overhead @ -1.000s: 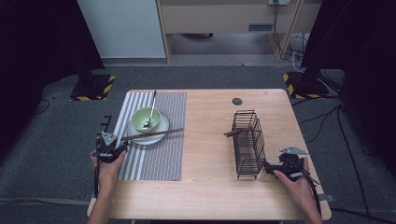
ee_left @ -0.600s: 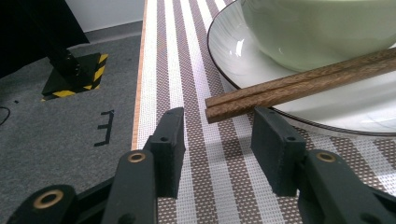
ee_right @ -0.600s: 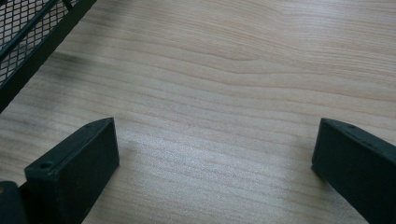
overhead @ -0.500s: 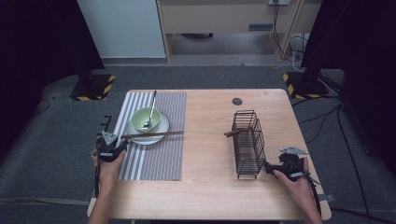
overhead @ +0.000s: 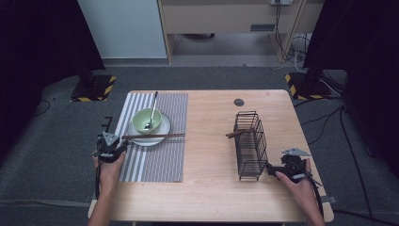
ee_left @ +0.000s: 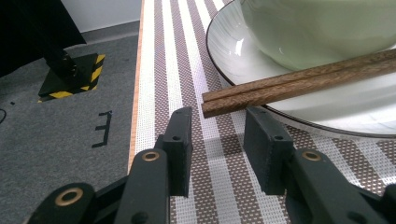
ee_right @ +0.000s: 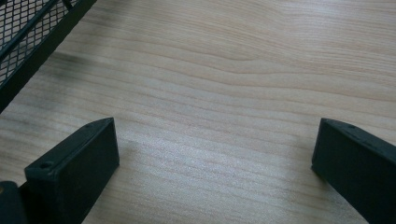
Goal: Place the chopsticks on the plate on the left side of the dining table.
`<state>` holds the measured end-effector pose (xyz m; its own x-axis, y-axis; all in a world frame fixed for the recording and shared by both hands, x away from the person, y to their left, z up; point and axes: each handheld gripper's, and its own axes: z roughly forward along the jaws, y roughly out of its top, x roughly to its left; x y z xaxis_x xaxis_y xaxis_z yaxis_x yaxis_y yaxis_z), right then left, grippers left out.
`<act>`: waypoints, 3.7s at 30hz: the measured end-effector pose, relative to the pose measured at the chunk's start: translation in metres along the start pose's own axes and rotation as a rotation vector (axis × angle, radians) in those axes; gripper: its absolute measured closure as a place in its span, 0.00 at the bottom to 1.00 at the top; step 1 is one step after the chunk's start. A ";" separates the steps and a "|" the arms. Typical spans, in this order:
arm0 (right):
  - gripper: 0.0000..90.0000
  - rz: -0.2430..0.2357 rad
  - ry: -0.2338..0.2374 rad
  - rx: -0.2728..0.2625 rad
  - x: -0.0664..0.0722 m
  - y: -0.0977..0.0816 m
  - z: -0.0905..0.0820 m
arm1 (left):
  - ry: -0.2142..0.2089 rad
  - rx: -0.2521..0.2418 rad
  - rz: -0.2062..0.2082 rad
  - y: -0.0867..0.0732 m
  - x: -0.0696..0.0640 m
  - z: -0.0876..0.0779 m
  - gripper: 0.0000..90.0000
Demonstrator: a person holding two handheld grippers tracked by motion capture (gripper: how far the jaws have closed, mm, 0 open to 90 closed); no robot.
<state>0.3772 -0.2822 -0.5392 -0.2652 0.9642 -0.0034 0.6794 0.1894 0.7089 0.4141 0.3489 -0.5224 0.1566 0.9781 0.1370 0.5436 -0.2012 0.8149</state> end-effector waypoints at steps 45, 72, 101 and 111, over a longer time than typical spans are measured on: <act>0.01 0.000 0.000 0.000 0.000 0.000 0.000 | -0.028 0.004 0.003 0.004 -0.006 -0.004 0.63; 0.01 0.000 0.000 0.000 0.000 0.000 0.000 | -0.256 -0.020 0.081 0.024 -0.063 -0.021 0.31; 0.01 0.004 -0.002 0.000 0.001 0.000 -0.001 | -0.436 -0.053 0.151 0.033 -0.118 -0.030 0.24; 0.01 0.005 -0.001 0.000 0.001 0.000 0.000 | -0.486 -0.037 0.195 0.029 -0.141 -0.032 0.22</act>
<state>0.3764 -0.2818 -0.5392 -0.2613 0.9653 -0.0006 0.6808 0.1847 0.7088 0.3811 0.2073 -0.5002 0.6215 0.7832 0.0180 0.4383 -0.3666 0.8207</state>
